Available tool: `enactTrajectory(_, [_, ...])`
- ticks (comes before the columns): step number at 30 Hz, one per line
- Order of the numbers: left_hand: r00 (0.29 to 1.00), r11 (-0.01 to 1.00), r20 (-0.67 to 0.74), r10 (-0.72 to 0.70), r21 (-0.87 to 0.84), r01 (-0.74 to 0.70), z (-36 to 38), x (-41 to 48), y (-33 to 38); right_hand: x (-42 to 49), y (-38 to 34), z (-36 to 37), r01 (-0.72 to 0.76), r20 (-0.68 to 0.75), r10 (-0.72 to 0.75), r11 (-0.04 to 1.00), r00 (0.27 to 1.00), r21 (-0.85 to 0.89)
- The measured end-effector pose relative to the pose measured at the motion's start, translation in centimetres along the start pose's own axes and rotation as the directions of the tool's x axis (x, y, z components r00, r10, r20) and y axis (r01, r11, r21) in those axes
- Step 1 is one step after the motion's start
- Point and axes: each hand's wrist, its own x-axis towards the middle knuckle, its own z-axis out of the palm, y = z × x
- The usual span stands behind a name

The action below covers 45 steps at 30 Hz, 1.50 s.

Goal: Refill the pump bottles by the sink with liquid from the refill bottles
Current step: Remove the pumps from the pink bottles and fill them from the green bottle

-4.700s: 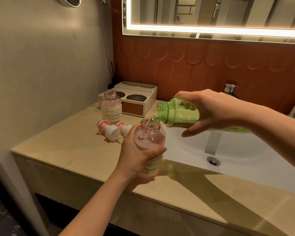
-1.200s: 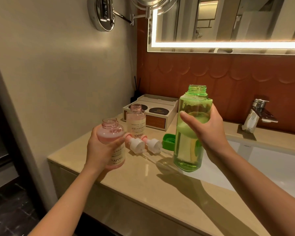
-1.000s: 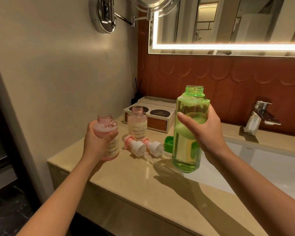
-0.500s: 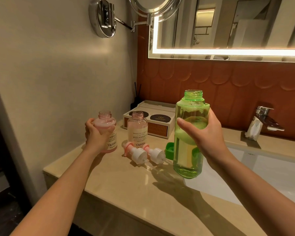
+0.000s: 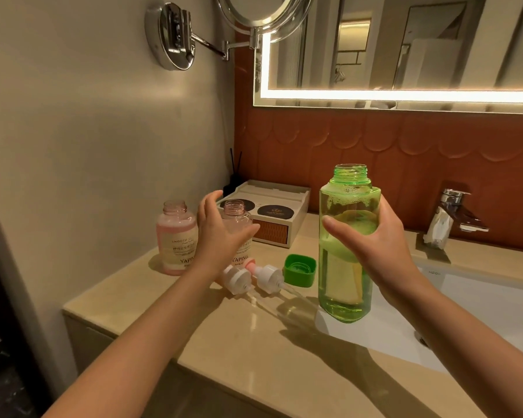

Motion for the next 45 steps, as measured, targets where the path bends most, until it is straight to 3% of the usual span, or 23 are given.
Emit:
enactTrajectory(6, [0.94,0.939,0.088,-0.331,-0.066,0.337,1.4,2.2,-2.3,-0.1,0.0,-1.4,-0.018,0.005,0.018,1.0,1.0,-0.016])
enactTrajectory(10, [0.906,0.912,0.172,-0.386,-0.076,0.403,1.9,2.1,-3.6,-0.3,0.1,-1.9,-0.024,0.011,0.024,0.999,1.0,-0.024])
enactTrajectory(13, [0.896,0.901,0.16,-0.415,-0.066,0.429,2.1,2.2,-3.5,-0.4,0.3,-2.2,-0.036,0.008,0.036,0.999,0.999,-0.035])
enactTrajectory(20, [0.966,0.958,0.065,-0.251,-0.124,0.257,0.8,3.3,-0.2,-0.5,0.0,-3.1,-0.028,-0.001,0.028,0.998,1.0,-0.061])
enactTrajectory(27, [0.98,0.97,0.19,-0.067,-0.216,0.109,-2.4,1.1,5.7,-1.0,-0.2,-3.9,-0.026,0.008,0.027,0.995,1.0,-0.095])
enactTrajectory(36, [0.898,0.923,0.439,-0.031,-0.333,0.195,-3.6,-8.1,9.3,-3.3,-0.3,-6.0,-0.061,0.059,0.072,0.983,0.996,-0.173])
enactTrajectory(45, [0.854,0.91,0.519,-0.032,-0.339,0.24,-1.8,-14.3,10.9,-5.5,-0.7,-7.5,-0.063,0.109,0.091,0.969,0.99,-0.24])
